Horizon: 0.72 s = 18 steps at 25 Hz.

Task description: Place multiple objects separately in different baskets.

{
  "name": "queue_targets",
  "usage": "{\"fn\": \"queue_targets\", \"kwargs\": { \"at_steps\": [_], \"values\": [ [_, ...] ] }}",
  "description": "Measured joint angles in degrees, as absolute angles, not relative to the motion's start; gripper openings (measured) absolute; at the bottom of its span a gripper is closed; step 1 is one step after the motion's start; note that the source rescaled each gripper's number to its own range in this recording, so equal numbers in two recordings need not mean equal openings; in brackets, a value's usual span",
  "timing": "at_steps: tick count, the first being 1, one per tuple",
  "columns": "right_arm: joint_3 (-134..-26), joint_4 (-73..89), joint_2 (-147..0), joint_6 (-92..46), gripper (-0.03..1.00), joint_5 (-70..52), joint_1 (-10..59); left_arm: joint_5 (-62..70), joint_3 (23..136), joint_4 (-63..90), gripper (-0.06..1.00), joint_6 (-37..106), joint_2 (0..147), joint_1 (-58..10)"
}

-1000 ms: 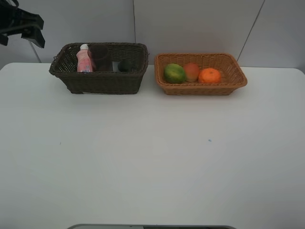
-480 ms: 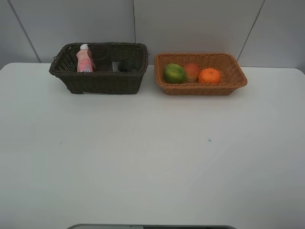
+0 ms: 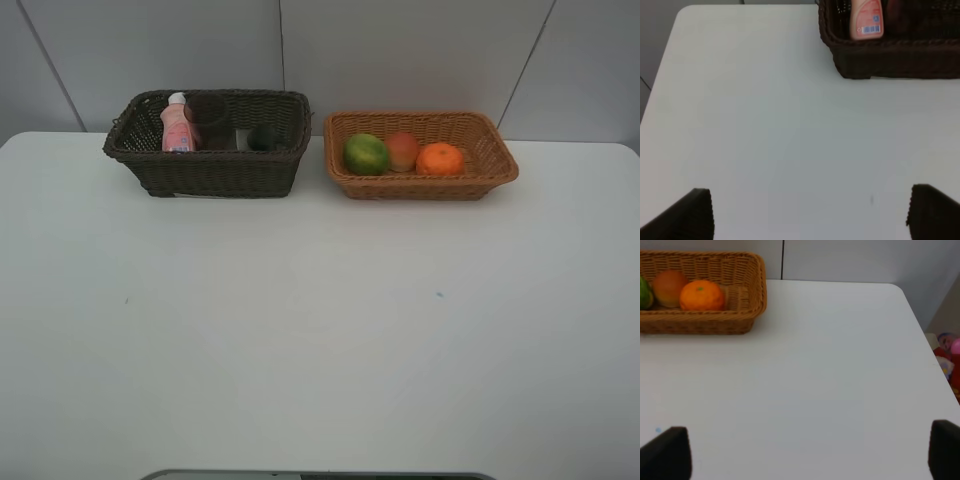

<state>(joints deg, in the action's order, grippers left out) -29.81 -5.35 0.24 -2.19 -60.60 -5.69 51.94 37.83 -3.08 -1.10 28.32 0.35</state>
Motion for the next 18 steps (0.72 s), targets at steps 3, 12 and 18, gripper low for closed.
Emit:
{"fn": "queue_targets", "kwargs": {
  "at_steps": [3,12,18],
  "values": [
    [-29.81,-5.35,0.24,-2.19,1.00,-60.60,-5.69,55.58,36.89,-2.24,1.00,0.00,22.40,0.35],
    [-29.81,-5.35,0.24,-2.19,1.00,-60.60,-5.69,62.16,33.35,3.46,1.00,-1.10,7.84,0.35],
    [-29.81,-5.35,0.24,-2.19,1.00,-60.60,-5.69,64.70,30.82,1.23,1.00,-2.88,0.44,0.35]
  ]
}}
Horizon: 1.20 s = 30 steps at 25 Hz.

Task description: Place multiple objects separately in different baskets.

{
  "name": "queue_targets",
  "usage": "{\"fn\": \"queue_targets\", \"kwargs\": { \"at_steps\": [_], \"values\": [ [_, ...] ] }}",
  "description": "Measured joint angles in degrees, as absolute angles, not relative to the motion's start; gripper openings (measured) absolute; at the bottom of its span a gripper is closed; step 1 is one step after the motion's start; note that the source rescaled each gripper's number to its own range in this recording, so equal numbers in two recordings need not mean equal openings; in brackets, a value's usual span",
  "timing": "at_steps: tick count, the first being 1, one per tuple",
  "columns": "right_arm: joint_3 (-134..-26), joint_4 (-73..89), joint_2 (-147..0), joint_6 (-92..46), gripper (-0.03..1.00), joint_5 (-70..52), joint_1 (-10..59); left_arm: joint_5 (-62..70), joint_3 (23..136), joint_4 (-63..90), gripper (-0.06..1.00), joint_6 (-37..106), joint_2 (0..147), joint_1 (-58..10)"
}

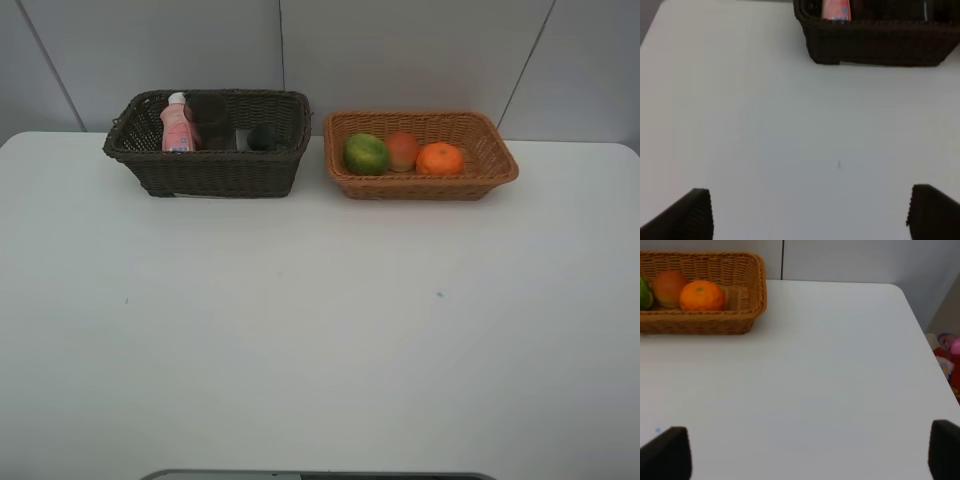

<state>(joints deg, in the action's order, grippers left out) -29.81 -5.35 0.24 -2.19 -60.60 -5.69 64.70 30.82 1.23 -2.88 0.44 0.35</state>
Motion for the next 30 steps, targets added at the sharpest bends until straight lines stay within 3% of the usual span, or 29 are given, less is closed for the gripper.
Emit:
{"fn": "queue_targets", "kwargs": {
  "at_steps": [30],
  "values": [
    [-29.81,-5.39,0.24,-2.19,1.00,-60.60,-5.69,64.67,30.58,-2.87,1.00,-8.12,-0.43,-1.05]
  ]
}}
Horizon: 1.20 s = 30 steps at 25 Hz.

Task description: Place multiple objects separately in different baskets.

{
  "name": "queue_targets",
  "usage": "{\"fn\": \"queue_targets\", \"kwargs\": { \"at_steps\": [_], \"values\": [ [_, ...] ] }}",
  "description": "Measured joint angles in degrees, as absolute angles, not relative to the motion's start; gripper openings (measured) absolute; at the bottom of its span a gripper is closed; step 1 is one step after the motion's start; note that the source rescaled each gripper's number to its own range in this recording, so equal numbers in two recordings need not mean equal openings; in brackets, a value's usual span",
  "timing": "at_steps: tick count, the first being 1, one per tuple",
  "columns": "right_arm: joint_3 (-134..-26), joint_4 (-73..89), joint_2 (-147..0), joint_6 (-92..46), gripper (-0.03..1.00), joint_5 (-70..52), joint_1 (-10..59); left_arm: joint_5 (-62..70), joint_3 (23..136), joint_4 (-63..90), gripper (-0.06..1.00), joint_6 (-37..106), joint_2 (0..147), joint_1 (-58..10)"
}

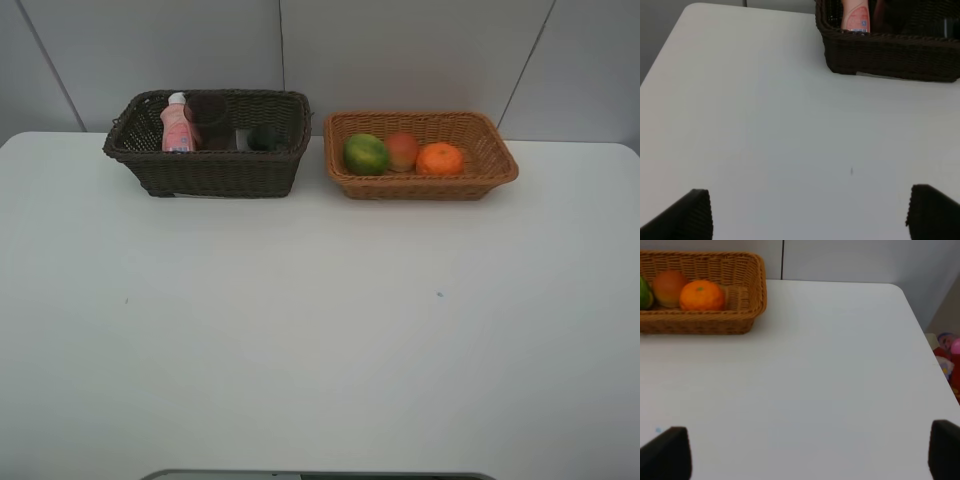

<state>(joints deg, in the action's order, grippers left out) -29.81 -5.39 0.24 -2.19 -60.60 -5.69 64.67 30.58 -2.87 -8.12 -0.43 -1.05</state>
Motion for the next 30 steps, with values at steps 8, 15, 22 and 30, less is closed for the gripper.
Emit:
{"fn": "queue_targets", "kwargs": {
  "at_steps": [8,15,22,30],
  "values": [
    [-29.81,-5.39,0.24,-2.19,1.00,-60.60,-5.69,61.99,29.10,-4.01,1.00,-5.08,-0.43,-1.05],
    [-29.81,-5.39,0.24,-2.19,1.00,-60.60,-5.69,61.19,28.94,-4.01,1.00,-4.29,-0.43,-1.23],
    [-29.81,-5.39,0.24,-2.19,1.00,-60.60,-5.69,61.19,28.94,-3.95,1.00,-4.10,-0.43,-5.48],
    [-29.81,-5.39,0.24,-2.19,1.00,-60.60,-5.69,61.19,28.87,-3.95,1.00,-3.99,-0.43,-0.64]
  ]
}}
